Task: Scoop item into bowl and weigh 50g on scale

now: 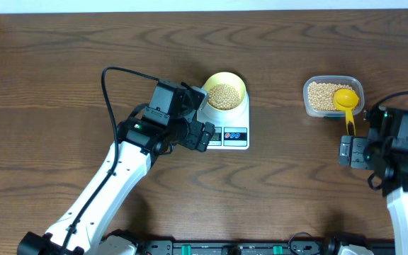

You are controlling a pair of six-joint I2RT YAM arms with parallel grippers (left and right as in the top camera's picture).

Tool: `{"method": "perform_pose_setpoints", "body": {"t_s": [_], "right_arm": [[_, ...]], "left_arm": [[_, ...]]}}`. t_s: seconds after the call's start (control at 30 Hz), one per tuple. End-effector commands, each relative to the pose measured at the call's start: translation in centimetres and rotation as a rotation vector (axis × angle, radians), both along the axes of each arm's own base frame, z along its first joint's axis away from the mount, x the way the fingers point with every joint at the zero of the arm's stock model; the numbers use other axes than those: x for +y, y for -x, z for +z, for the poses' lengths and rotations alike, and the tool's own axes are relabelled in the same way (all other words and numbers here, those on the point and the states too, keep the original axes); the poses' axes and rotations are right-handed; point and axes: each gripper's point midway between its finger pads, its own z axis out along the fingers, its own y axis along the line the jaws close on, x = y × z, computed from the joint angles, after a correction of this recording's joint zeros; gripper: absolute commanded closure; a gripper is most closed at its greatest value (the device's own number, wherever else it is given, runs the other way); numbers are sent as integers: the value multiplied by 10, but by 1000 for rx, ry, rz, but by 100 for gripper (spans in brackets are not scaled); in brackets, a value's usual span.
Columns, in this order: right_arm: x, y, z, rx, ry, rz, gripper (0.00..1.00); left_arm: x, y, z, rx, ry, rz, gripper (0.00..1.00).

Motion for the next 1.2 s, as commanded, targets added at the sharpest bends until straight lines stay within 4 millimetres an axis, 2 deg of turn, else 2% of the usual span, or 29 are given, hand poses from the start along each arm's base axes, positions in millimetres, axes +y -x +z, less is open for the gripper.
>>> {"method": "perform_pose_setpoints", "body": {"t_s": [0.0, 0.17, 0.37, 0.47, 0.57, 0.8, 0.93, 1.17], "right_arm": [[14, 4, 25, -111, 8, 52, 1], [45, 16, 72, -352, -99, 90, 1], [55, 40, 114, -583, -220, 23, 1], [55, 45, 128, -655, -218, 34, 1], [55, 44, 128, -661, -218, 38, 1], [70, 42, 110, -683, -242, 113, 1], [74, 40, 101, -762, -243, 136, 1], [79, 30, 74, -903, -249, 175, 1]], "left_arm": [[-3, -1, 8, -18, 16, -11, 10], [-3, -1, 8, -18, 16, -11, 10], [-3, -1, 8, -18, 16, -11, 10], [-3, -1, 8, -18, 16, -11, 10], [-3, -1, 8, -18, 16, -11, 10], [-3, -1, 8, -18, 16, -11, 10], [-3, -1, 8, -18, 16, -11, 10], [-3, -1, 8, -18, 16, -11, 10]]}}
